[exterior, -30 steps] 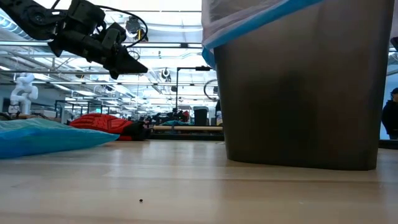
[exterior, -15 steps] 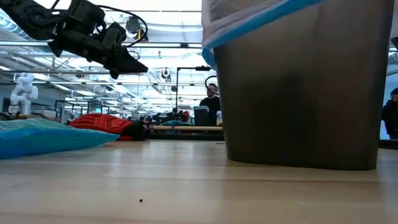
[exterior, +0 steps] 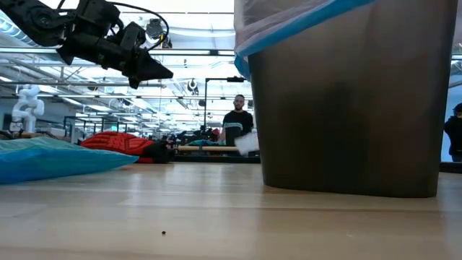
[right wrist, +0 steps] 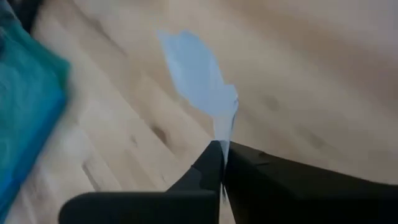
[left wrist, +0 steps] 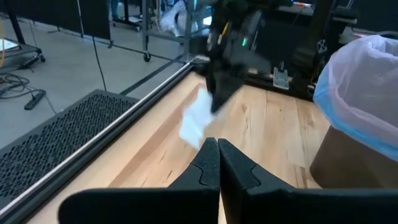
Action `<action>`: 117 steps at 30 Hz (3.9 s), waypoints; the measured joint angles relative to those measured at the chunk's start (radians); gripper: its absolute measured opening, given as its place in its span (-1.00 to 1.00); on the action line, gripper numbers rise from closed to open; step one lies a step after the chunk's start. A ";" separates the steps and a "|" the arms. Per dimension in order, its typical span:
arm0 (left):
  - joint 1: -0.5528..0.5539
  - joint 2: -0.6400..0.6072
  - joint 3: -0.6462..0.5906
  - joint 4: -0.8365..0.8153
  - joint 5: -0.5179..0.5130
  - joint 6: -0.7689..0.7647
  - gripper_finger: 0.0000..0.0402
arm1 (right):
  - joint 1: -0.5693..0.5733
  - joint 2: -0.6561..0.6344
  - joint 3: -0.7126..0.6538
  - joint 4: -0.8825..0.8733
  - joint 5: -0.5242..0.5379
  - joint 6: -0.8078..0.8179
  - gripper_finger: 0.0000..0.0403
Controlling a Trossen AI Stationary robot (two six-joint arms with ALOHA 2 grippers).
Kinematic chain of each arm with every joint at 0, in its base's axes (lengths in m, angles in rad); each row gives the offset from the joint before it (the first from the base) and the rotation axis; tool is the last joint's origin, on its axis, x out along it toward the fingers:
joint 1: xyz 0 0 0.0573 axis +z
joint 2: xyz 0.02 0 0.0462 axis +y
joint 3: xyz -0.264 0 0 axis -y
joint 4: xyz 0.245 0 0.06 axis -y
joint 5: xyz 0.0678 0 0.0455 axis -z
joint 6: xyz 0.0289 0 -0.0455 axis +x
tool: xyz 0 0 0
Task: Place trash/remove bag and relplace
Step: Put the white paper into the black trash bin, then remove the pink trash bag from the black trash bin
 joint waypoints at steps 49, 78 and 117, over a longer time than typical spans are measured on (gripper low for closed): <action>-0.275 -0.002 0.053 0.095 0.042 -0.131 -1.00 | 0.873 -0.622 0.002 -0.340 0.455 -0.204 -0.37; -0.617 0.582 0.263 0.411 -0.165 -0.235 -1.00 | 1.429 -0.465 0.037 -0.696 0.696 0.428 -1.00; -0.621 0.662 0.422 0.408 -0.081 -0.202 -1.00 | 1.263 -0.363 -0.036 -0.447 1.038 0.401 -1.00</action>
